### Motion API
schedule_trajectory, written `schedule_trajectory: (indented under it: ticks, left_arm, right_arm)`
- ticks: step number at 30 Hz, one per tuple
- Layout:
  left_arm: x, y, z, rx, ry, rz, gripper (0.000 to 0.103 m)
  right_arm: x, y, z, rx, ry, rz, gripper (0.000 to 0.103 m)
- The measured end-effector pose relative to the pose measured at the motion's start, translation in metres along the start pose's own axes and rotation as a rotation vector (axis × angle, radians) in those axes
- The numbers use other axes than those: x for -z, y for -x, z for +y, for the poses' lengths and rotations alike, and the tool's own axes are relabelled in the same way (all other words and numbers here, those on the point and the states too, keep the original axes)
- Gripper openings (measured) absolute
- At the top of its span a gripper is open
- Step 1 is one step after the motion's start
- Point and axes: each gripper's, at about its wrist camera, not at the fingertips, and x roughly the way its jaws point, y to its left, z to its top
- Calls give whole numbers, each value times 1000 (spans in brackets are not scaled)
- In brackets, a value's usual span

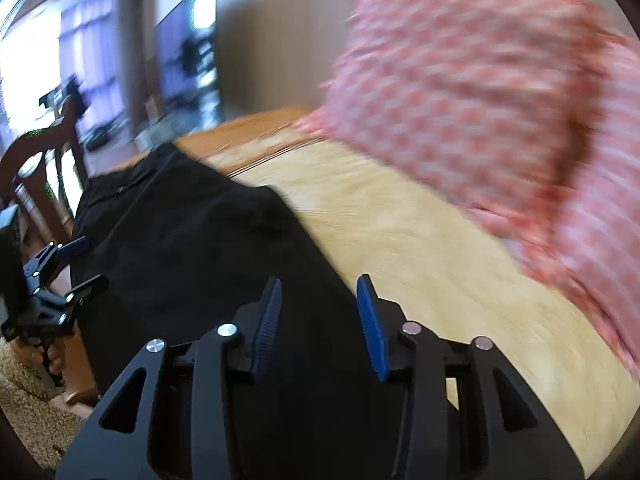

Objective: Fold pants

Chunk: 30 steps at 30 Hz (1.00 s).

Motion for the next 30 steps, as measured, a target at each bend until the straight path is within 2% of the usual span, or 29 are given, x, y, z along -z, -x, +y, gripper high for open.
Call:
schedule_trajectory:
  ticks: [2,5,8,13,14,15,16,18,21,23,26,28,29,30]
  left_arm:
    - [-2,0,2,13,12,2,101]
    - [-3,0,4,39,22,2,101]
    - [-4,1,6,59,29,5,101]
    - [-6,1,10,87,51,13,101]
    - [-6,1,10,92,55,14,101]
    - [-6,1,11,97,59,14,101]
    - [-6,1,11,99,62,14,101]
    - [-7,1,11,97,62,14,101]
    - [-7,0,11,90,55,17,101]
    - [-7,0,10,84,47,22,101]
    - [-8,-1,8,70,37,27,101]
    - [-8,-2,5,54,22,34,101]
    - [-8,-2,4,51,17,38,101]
    - [-9,0,4,58,17,41,101]
  right_arm:
    - [-10,-29,4,-26,23,46,36]
    - [-8,-50,9,-51,39,94,36]
    - [-6,-63,6,-35,45,134,36]
    - [-7,-71,-6,-47,21,149,35]
    - [-6,-70,-7,-60,18,147,26]
    - [-5,-69,-6,-83,16,147,7]
    - [-5,-68,-3,-69,29,141,3]
    - [-6,-69,3,-25,56,130,2]
    - [-13,-73,-4,53,18,106,1]
    - [-15,-78,-11,52,-24,120,1]
    - [-13,-78,-6,73,11,125,2]
    - [-14,-67,-16,87,-49,112,2]
    - [-14,-51,-28,109,-107,77,3]
    - [-12,-33,-40,117,-160,39,8]
